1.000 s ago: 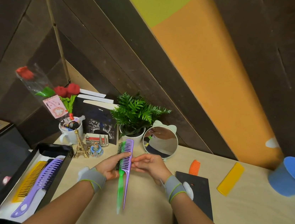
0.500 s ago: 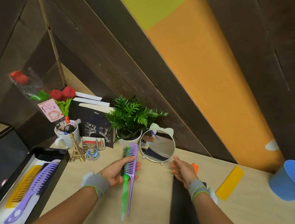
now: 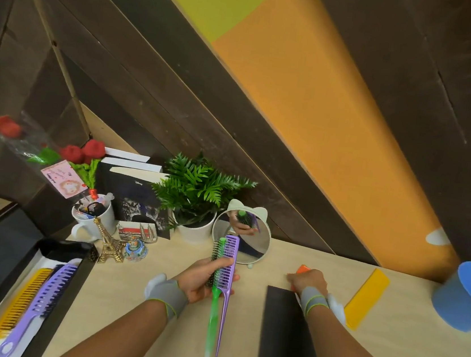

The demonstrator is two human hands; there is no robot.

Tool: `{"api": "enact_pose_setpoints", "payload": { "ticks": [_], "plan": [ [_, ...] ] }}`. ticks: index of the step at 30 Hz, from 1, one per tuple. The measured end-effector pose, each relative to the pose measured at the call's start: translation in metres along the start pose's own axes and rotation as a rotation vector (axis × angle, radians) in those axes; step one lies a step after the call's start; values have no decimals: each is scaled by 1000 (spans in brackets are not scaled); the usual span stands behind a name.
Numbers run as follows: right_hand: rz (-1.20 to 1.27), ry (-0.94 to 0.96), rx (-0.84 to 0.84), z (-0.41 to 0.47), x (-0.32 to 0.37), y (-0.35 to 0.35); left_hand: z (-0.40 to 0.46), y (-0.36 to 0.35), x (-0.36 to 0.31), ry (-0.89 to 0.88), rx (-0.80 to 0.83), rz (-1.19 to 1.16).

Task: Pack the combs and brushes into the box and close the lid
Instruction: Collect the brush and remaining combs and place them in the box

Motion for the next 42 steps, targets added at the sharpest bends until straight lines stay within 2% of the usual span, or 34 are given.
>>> {"api": "enact_pose_setpoints", "payload": {
  "ticks": [5,17,20,26,29,36,39,42],
  "plan": [
    [-91,-42,-69,3,-12,8,9,-12,-4,-20,-17,-1],
    [-84,-68,94,11,-16,5,18,-21,1,-7,-29,67],
    [0,-1,87,11,-16,10,19,-24,2,-10,-34,82],
    [404,110,-27,20,-16,35,20,-31,5,-21,-39,39],
    [532,163,6,23,-13,43,21,-35,5,-22,-20,87],
    [545,228,53,21,0,50,23,-42,10,-18,16,166],
    [528,328,-19,8,13,63,23,-41,12,-19,17,180],
    [611,412,-74,-3,24,76,24,-41,12,-15,12,179]
  ]
}}
Point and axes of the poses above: each hand's wrist, its own z-axis towards the middle knuckle, its own y-axis out of the back of the hand, x = y × z, the point moved 10 cm from there along z, towards the middle knuckle, and after that the axes turned 8 degrees about -y, right-handed, at the moved point
